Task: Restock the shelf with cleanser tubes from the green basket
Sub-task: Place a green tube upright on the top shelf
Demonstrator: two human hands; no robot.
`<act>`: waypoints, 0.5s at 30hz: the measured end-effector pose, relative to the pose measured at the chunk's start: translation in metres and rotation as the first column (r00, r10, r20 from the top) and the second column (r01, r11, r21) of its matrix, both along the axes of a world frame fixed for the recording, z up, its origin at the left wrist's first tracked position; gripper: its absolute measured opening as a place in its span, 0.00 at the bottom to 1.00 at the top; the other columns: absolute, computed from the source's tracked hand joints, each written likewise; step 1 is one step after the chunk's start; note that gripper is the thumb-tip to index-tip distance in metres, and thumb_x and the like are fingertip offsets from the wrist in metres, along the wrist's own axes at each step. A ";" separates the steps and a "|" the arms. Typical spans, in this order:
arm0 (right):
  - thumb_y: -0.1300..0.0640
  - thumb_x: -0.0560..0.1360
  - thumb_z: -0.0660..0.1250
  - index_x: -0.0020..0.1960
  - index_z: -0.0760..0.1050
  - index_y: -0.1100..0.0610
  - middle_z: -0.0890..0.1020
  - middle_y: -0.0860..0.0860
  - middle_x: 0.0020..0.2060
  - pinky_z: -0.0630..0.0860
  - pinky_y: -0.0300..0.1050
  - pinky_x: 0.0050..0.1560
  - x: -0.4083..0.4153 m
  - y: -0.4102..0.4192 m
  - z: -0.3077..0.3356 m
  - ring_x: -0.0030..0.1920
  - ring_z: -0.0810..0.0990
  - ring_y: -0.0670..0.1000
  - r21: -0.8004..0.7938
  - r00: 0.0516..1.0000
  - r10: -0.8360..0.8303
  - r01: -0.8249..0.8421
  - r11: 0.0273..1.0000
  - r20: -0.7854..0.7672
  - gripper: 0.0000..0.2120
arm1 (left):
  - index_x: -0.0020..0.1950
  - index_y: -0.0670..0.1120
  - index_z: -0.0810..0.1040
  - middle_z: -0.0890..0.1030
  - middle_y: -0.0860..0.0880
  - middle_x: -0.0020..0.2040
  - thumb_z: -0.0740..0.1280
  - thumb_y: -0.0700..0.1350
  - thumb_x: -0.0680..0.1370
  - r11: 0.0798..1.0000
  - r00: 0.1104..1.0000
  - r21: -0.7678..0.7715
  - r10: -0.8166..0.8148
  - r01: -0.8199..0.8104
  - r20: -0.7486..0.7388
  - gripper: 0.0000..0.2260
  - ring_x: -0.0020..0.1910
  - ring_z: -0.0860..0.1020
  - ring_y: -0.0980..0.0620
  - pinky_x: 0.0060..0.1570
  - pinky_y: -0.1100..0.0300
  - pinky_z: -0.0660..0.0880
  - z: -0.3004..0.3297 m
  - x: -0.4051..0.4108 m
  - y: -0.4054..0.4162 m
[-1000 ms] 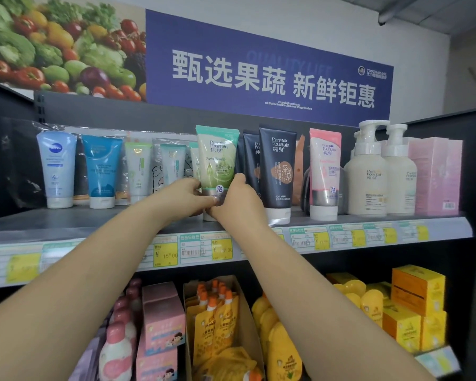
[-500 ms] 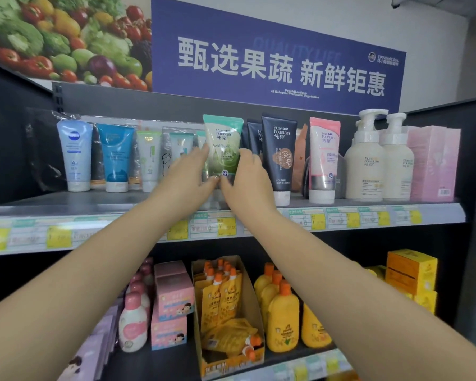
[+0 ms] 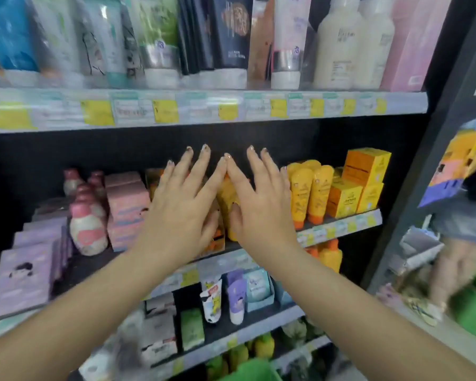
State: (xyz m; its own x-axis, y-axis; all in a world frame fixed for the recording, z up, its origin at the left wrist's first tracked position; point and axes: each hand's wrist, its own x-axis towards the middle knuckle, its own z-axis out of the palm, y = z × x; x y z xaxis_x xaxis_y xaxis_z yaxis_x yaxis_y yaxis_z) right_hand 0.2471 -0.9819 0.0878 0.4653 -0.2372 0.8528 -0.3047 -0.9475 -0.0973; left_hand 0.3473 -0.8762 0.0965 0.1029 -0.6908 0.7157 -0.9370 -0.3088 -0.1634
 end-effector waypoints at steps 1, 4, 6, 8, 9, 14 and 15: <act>0.60 0.70 0.58 0.70 0.63 0.53 0.69 0.62 0.68 0.58 0.65 0.66 -0.007 -0.001 -0.017 0.70 0.62 0.63 0.017 1.000 -0.004 0.005 1.000 -0.028 0.28 | 0.73 0.44 0.59 0.64 0.37 0.72 0.57 0.48 0.71 1.000 1.000 0.017 -0.013 0.013 -0.021 0.30 0.70 0.61 0.36 0.67 0.43 0.56 -0.018 -0.005 -0.002; 0.64 0.66 0.71 0.71 0.65 0.54 0.68 0.63 0.68 0.59 0.68 0.65 -0.026 -0.003 -0.069 0.69 0.64 0.65 0.092 0.987 -0.022 0.037 0.995 -0.158 0.35 | 0.74 0.44 0.58 0.62 0.38 0.73 0.60 0.46 0.72 0.992 0.994 0.118 -0.020 0.033 -0.108 0.30 0.71 0.61 0.35 0.67 0.41 0.58 -0.073 -0.020 -0.008; 0.63 0.65 0.74 0.70 0.67 0.55 0.68 0.63 0.68 0.59 0.69 0.65 -0.040 -0.003 -0.105 0.69 0.65 0.66 0.137 0.963 -0.048 0.087 0.987 -0.264 0.36 | 0.74 0.45 0.57 0.62 0.37 0.73 0.65 0.45 0.74 0.981 0.984 0.189 -0.003 0.037 -0.176 0.31 0.71 0.61 0.34 0.66 0.41 0.57 -0.111 -0.030 -0.009; 0.62 0.64 0.75 0.70 0.68 0.54 0.68 0.64 0.69 0.59 0.69 0.65 -0.053 -0.004 -0.143 0.69 0.65 0.66 0.185 0.930 -0.048 0.123 0.975 -0.364 0.36 | 0.74 0.46 0.56 0.63 0.37 0.72 0.66 0.45 0.73 0.964 0.975 0.264 0.018 0.042 -0.222 0.32 0.69 0.63 0.33 0.65 0.39 0.60 -0.150 -0.041 -0.009; 0.63 0.64 0.74 0.70 0.67 0.54 0.68 0.64 0.68 0.59 0.69 0.64 -0.059 -0.003 -0.163 0.69 0.66 0.66 0.198 0.912 -0.048 0.140 0.970 -0.408 0.36 | 0.74 0.46 0.56 0.63 0.36 0.72 0.67 0.45 0.72 0.952 0.967 0.303 0.030 0.050 -0.254 0.33 0.69 0.64 0.32 0.65 0.38 0.61 -0.169 -0.046 -0.009; 0.62 0.56 0.74 0.69 0.64 0.49 0.73 0.61 0.65 0.66 0.67 0.61 -0.088 -0.001 -0.257 0.66 0.69 0.62 0.202 0.798 -0.074 0.240 0.950 -0.597 0.43 | 0.72 0.43 0.62 0.70 0.37 0.68 0.76 0.42 0.63 0.849 0.903 0.515 0.125 0.117 -0.411 0.40 0.65 0.70 0.33 0.60 0.38 0.67 -0.268 -0.072 -0.002; 0.62 0.55 0.74 0.69 0.65 0.49 0.73 0.60 0.65 0.66 0.67 0.61 -0.093 0.000 -0.273 0.66 0.69 0.61 0.208 0.781 -0.069 0.249 0.946 -0.621 0.43 | 0.71 0.42 0.65 0.72 0.37 0.67 0.76 0.42 0.62 0.821 0.893 0.557 0.156 0.121 -0.423 0.40 0.64 0.71 0.33 0.60 0.38 0.67 -0.287 -0.077 -0.001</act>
State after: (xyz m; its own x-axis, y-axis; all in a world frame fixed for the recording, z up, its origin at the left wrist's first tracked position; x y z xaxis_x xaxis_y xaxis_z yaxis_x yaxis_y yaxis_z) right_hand 0.1536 -0.9818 -0.1856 0.7928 -0.5267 0.3068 -0.5296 -0.8444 -0.0811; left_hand 0.2704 -0.8774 -0.1902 0.3190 -0.9442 0.0826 -0.9447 -0.3097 0.1077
